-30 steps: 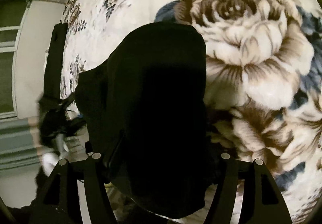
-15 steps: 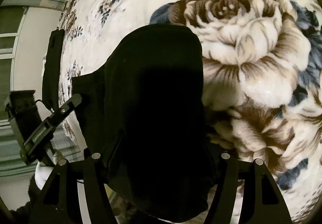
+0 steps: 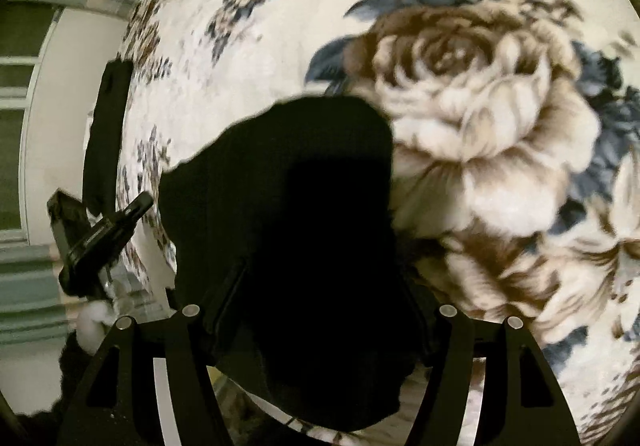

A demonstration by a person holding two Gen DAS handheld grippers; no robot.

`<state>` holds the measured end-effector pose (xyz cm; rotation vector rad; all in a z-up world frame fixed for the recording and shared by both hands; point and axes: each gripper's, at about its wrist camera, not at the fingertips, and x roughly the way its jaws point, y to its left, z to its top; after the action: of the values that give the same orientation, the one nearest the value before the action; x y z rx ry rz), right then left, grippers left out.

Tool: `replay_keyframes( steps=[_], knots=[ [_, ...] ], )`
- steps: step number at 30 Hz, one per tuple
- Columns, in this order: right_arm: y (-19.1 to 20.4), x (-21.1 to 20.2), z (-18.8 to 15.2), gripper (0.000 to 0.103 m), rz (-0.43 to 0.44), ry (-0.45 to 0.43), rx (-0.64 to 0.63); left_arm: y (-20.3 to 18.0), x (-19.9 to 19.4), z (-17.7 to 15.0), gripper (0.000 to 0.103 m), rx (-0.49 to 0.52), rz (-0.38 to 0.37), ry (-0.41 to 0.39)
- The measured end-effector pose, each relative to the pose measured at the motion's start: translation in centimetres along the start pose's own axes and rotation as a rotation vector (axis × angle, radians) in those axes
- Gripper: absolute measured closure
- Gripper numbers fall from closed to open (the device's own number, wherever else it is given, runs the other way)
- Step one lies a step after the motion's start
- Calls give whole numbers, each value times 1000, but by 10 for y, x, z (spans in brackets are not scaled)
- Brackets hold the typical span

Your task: Fold small clothes

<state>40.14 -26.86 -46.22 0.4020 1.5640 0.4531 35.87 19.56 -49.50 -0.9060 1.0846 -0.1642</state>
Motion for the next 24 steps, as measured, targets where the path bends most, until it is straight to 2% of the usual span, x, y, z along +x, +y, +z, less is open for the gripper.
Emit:
replay_keyframes(
  steps=[1, 2, 4, 6, 7, 8, 9, 10, 11, 14, 18, 24],
  knots=[
    [-1, -6, 5, 33, 8, -20, 3, -4, 5, 2, 20, -14, -38, 17],
    [-3, -11, 11, 33, 12, -37, 5, -8, 10, 3, 16, -14, -64, 31],
    [-5, -17, 28, 33, 19, -62, 13, -17, 31, 7, 16, 1, -88, 104],
    [-8, -9, 45, 33, 50, -37, 29, -25, 58, 6, 16, 53, -10, 160],
    [-10, -2, 52, 33, 59, -21, 40, -28, 67, 5, 18, 74, 7, 172],
    [-10, 5, 58, 33, 73, -6, 45, -33, 76, 2, 31, 102, 33, 188],
    [-7, 12, 61, 40, 76, 7, 36, -39, 81, 0, 49, 140, 54, 201],
    [0, 17, 62, 52, 78, 5, 13, -47, 82, -4, 68, 195, 80, 198],
    [8, 20, 62, 79, 57, 5, -18, -55, 77, -6, 71, 243, 101, 174],
    [31, 13, 57, 90, 8, -56, -97, -69, 59, -10, 74, 337, 143, 116],
    [50, 2, 56, 93, -1, -125, -155, -52, 61, 4, 74, 305, 155, 114],
    [46, 29, 79, 94, -92, -121, -145, -31, 104, 25, 73, 249, 161, 204]
  ],
)
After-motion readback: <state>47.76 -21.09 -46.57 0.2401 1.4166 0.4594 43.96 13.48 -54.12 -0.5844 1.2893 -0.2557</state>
